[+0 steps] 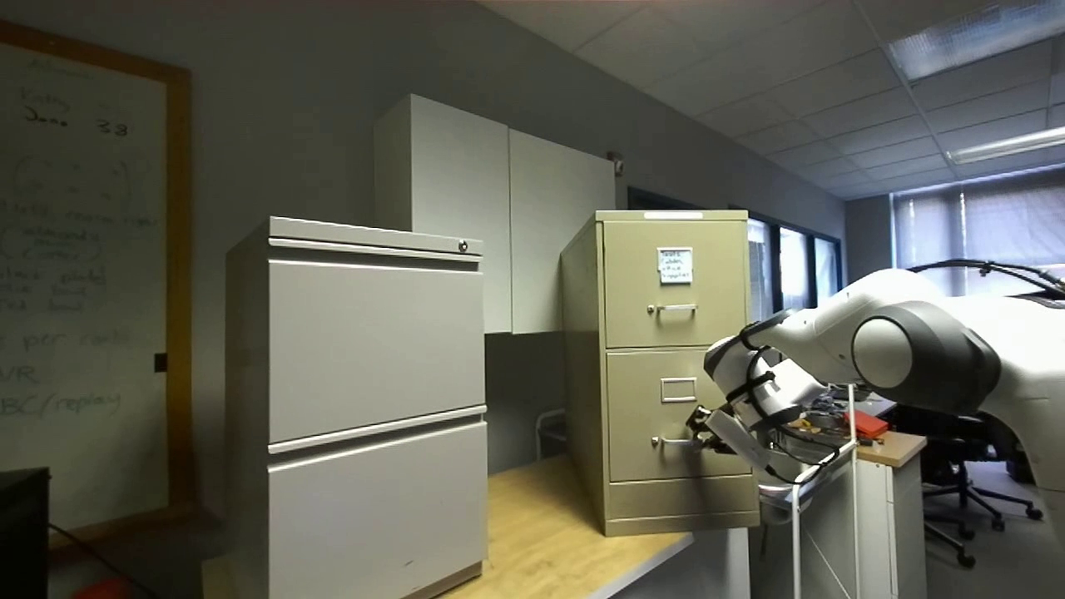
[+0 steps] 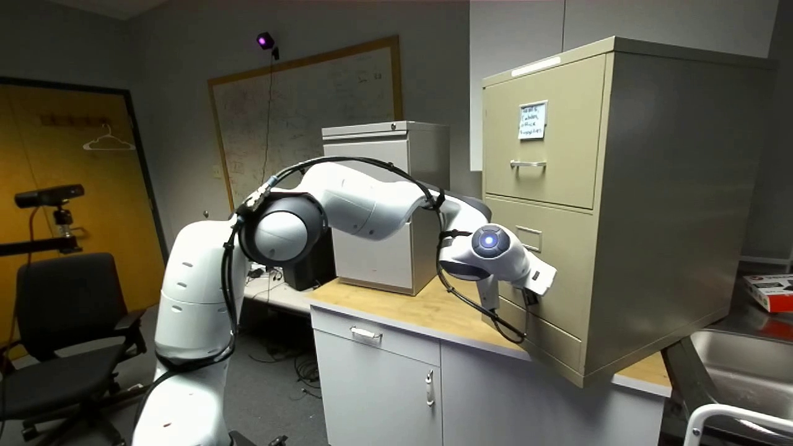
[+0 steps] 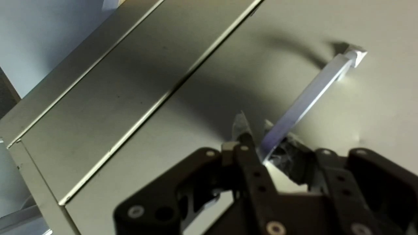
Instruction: Open the bottom drawer of the right cabinet
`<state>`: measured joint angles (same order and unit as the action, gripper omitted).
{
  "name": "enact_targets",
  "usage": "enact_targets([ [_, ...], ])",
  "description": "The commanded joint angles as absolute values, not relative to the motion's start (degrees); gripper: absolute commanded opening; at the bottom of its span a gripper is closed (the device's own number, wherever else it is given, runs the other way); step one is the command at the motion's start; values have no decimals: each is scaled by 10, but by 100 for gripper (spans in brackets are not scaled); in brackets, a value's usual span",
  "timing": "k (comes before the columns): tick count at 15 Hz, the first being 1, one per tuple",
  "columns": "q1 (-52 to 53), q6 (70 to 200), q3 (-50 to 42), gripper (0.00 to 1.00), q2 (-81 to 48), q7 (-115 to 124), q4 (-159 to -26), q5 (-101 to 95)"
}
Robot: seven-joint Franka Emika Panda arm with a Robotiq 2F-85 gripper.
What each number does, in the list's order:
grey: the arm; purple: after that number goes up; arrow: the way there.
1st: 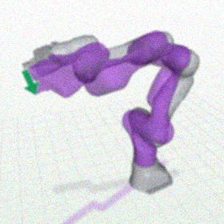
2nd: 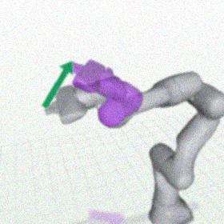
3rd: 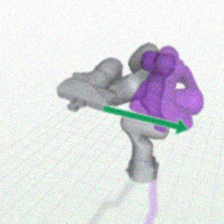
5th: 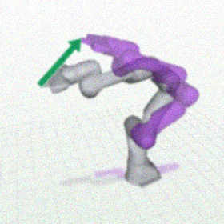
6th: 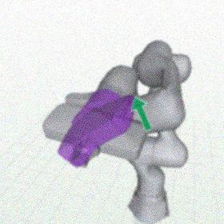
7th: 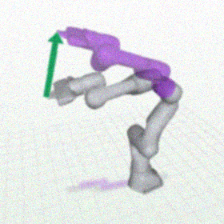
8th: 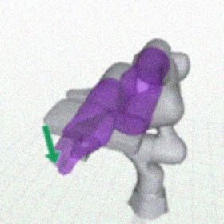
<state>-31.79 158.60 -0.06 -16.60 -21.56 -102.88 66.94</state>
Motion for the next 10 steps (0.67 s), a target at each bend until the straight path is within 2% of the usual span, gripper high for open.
enact_targets([
  [1,-265,1528,-91,4,-83,-162,-1100,555],
  [7,-276,1488,-87,4,-94,-153,-1077,555],
  [9,-273,1498,-85,4,-73,-151,-1107,555],
  [10,-295,1507,-56,4,-67,-156,-1120,555],
])
